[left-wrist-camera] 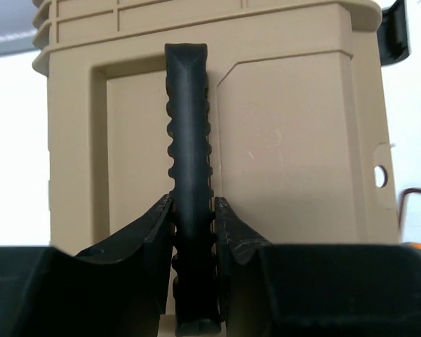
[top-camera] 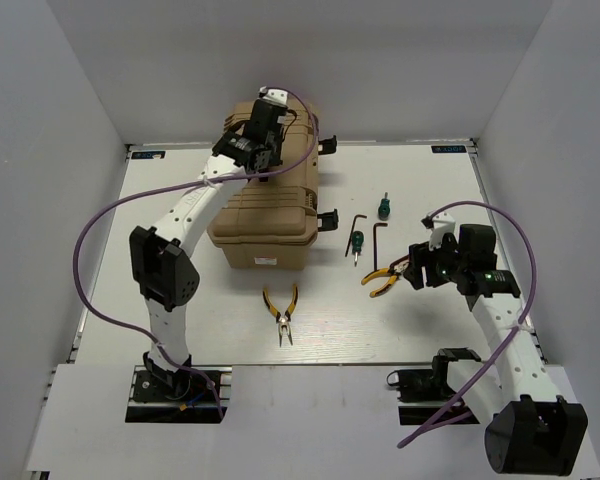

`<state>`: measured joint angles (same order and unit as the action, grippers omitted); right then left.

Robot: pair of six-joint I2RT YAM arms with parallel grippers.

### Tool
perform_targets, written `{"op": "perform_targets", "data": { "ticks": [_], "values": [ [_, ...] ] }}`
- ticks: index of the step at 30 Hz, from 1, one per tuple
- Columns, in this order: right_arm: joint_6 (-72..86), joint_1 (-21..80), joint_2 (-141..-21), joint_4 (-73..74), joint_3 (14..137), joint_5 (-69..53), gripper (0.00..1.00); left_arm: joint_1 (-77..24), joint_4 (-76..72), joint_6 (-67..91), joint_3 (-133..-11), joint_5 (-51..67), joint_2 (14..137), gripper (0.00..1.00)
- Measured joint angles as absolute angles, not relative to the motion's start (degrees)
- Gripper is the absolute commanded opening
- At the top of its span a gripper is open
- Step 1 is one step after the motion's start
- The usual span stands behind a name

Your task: Sort the tools into containers

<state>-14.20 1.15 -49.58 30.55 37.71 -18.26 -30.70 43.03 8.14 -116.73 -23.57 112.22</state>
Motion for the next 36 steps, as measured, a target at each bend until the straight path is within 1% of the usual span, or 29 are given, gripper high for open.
{"op": "perform_targets", "data": {
  "ticks": [2,5,8,9,11,13,17,20,23,27,32,33,36],
  "values": [
    [-14.35,1.32,-50.81,30.85,37.85,-20.58,0.62,-29.95,43.24,10.66,-116.73,-22.28,111.68,0.0],
    [-14.44,1.78,-53.82,32.12,39.09,-24.34,0.63,-28.77,42.3,14.33,-115.28,-20.86,110.17,0.0],
    [-13.93,2.31,-57.49,32.8,42.24,-29.06,0.72,-27.77,39.77,16.88,-111.5,-20.25,106.94,0.0],
    [-13.34,2.44,-59.4,32.95,44.16,-31.38,0.77,-27.44,39.16,17.52,-110.21,-20.12,105.58,0.0],
    [-11.64,2.92,-63.68,32.47,48.77,-35.77,0.77,-26.44,38.63,18.59,-107.63,-20.08,102.28,0.0],
    [-8.12,3.79,-69.36,30.87,54.39,-40.56,0.83,-25.47,39.0,19.31,-106.24,-19.75,99.59,0.0],
    [0.67,6.76,-81.91,24.8,64.71,-46.26,0.83,-23.53,39.81,20.47,-104.57,-18.22,96.05,0.0],
    [6.31,9.85,-89.34,21.1,69.87,-46.57,0.83,-22.24,39.4,21.26,-103.55,-16.4,95.13,0.0],
    [9.34,12.67,-95.66,20.6,74.87,-45.95,0.83,-21.8,39.22,21.5,-103.48,-15.29,95.13,0.0],
    [11.77,15.51,-102.24,19.51,78.3,-45.21,0.79,-21.02,39.16,21.93,-103.35,-13.65,95.13,0.0],
    [13.06,17.3,-105.06,19.77,78.32,-44.31,0.7,-20.12,37.82,22.5,-101.78,-11.79,94.48,0.0],
    [13.06,17.58,-105.25,19.81,78.32,-44.05,0.59,-19.92,37.74,22.57,-101.6,-11.44,94.39,0.0],
    [13.32,18.28,-105.41,19.92,78.32,-44.01,0.45,-19.31,37.71,22.83,-101.56,-10.55,94.17,0.0]
  ]
}}
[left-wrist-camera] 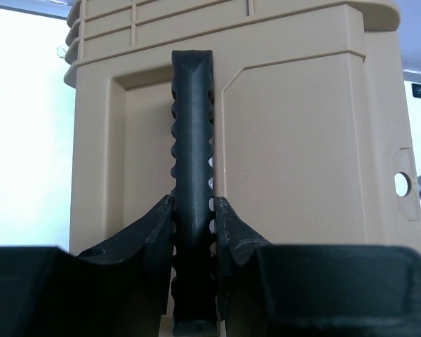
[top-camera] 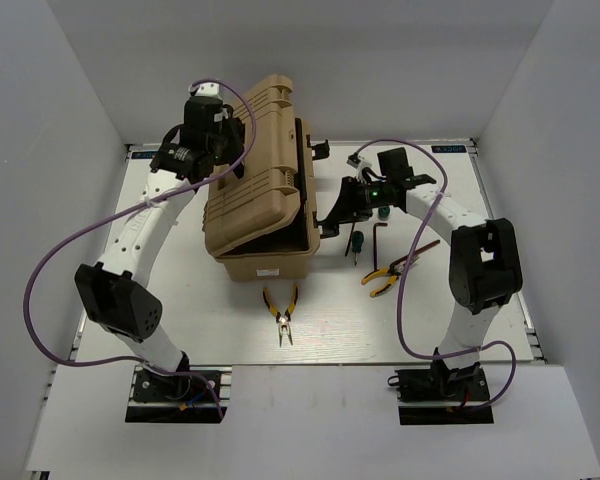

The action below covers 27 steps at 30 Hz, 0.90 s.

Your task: Sort the tools into containers

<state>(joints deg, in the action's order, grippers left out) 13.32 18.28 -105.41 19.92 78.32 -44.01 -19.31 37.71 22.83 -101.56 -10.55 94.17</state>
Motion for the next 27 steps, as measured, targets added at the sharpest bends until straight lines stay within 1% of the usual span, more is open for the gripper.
{"op": "perform_targets", "data": {
  "ticks": [1,2,3,4,14,23,27],
  "values": [
    [13.26,18.5,-105.41,19.86,78.37,-44.12,0.26,-19.16,37.65,22.98,-101.36,-10.26,94.04,0.0],
    [13.58,18.72,-105.41,19.75,78.43,-44.82,0.18,-18.92,37.34,23.05,-101.06,-9.93,93.84,0.0],
    [14.15,18.83,-105.41,19.94,78.59,-44.21,0.03,-18.76,37.21,23.16,-100.9,-9.69,93.73,0.0],
    [14.57,18.85,-105.41,19.94,78.67,-44.25,0.0,-18.59,37.19,23.24,-100.86,-9.43,93.62,0.0],
    [14.61,18.87,-105.08,20.4,78.63,-43.42,0.0,-15.46,35.79,23.99,-98.63,-7.92,91.0,0.0],
    [14.59,18.87,-103.94,19.31,77.82,-41.08,0.0,-8.54,34.54,21.47,-90.98,-10.13,82.37,0.0],
    [14.57,18.76,-103.53,18.81,77.36,-40.47,0.0,-6.94,33.98,19.31,-87.96,-11.7,79.57,0.0]
  ]
}}
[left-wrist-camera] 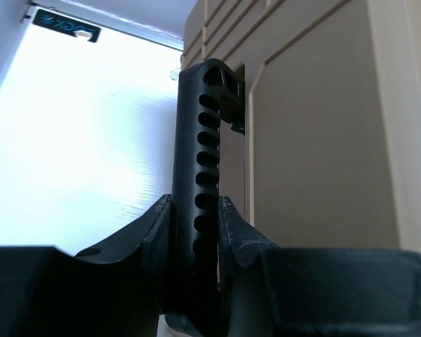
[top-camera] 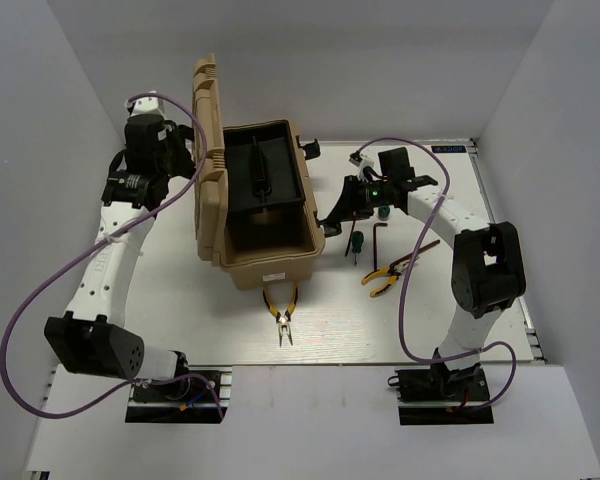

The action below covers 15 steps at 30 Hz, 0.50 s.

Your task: Sort the tools into containers

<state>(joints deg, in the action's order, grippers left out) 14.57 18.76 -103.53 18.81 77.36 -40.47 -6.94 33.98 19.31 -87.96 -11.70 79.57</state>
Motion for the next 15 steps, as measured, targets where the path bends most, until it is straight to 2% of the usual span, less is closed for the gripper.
{"op": "perform_targets", "data": {
  "ticks": [2,4,5,7,8,10,11,13,15],
  "values": [
    [14.57,18.61,-103.5,18.55,77.23,-40.45,0.0,-6.37,33.95,18.72,-86.96,-12.01,78.59,0.02],
    [14.59,18.46,-103.39,18.13,76.97,-40.49,0.0,-5.63,33.56,18.26,-85.91,-12.21,77.87,0.12],
    [14.63,18.44,-103.39,18.02,76.9,-40.49,0.0,-5.17,32.97,18.26,-85.12,-11.92,77.43,0.26],
    [14.63,18.35,-103.18,17.61,76.58,-40.47,0.0,-4.27,31.97,18.63,-83.59,-11.18,76.36,0.38],
    [14.61,18.35,-103.09,17.37,76.42,-40.42,0.0,-3.9,31.48,18.98,-82.78,-10.81,75.77,0.53],
    [14.63,18.11,-102.96,17.12,76.25,-40.45,0.0,-2.74,31.07,18.15,-81.08,-12.6,74.46,0.66],
    [14.66,17.98,-102.89,17.12,76.12,-40.49,0.0,-1.43,31.38,18.37,-80.27,-13.06,73.91,0.7],
    [14.63,17.74,-102.83,16.95,76.05,-40.49,0.0,0.49,32.08,18.79,-79.22,-12.67,73.38,0.72],
    [14.63,17.65,-102.83,16.88,76.05,-40.45,0.0,1.28,32.6,19.18,-79.13,-12.14,73.3,0.79]
  ]
}}
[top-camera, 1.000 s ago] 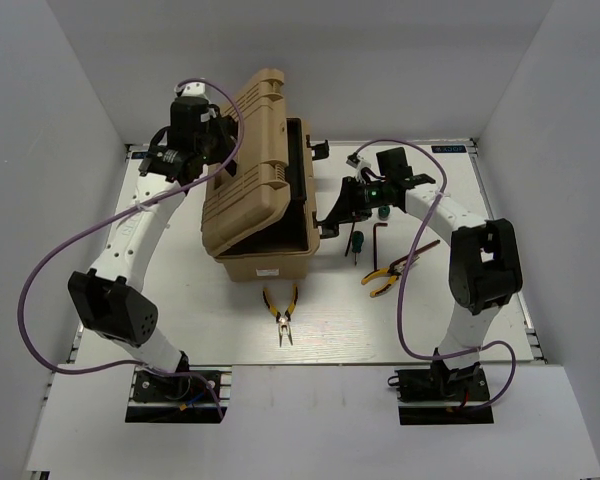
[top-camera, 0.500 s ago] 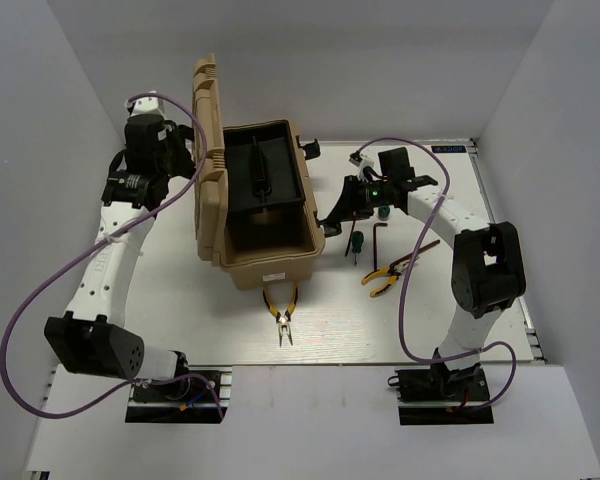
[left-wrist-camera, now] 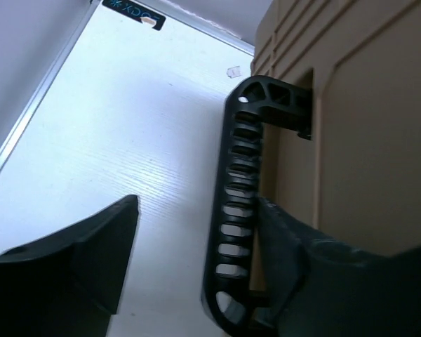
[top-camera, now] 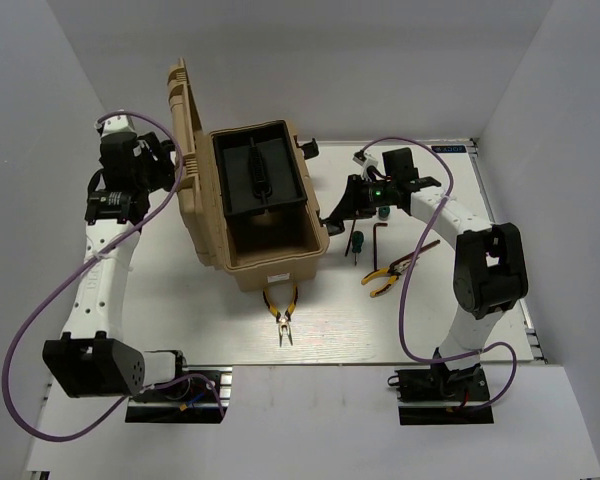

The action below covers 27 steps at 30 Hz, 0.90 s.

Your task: Sort the tools into containers

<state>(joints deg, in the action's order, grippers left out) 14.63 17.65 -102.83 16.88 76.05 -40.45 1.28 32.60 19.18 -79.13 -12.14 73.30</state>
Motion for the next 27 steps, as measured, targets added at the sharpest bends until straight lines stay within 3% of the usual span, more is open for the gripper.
{"op": "perform_targets", "data": {
  "ticks": [9,14,19,22,27],
  "values": [
    [14.57,17.52,-102.78,16.47,75.96,-40.45,0.0,3.11,40.29,21.45,-83.61,-15.73,72.84,1.0],
    [14.57,17.15,-102.69,17.1,75.92,-40.51,0.0,7.66,40.97,27.38,-89.25,-32.34,65.91,1.0],
    [14.57,17.15,-102.69,17.12,75.92,-40.51,0.0,7.75,41.23,31.94,-91.02,-36.45,56.71,1.0],
    [14.55,17.15,-102.69,17.12,75.92,-40.66,0.0,7.7,41.01,33.17,-91.57,-33.47,55.68,1.0],
    [14.39,17.15,-102.69,17.17,75.92,-40.91,0.0,6.83,35.44,29.87,-91.15,-14.13,58.0,0.89]
  ]
}}
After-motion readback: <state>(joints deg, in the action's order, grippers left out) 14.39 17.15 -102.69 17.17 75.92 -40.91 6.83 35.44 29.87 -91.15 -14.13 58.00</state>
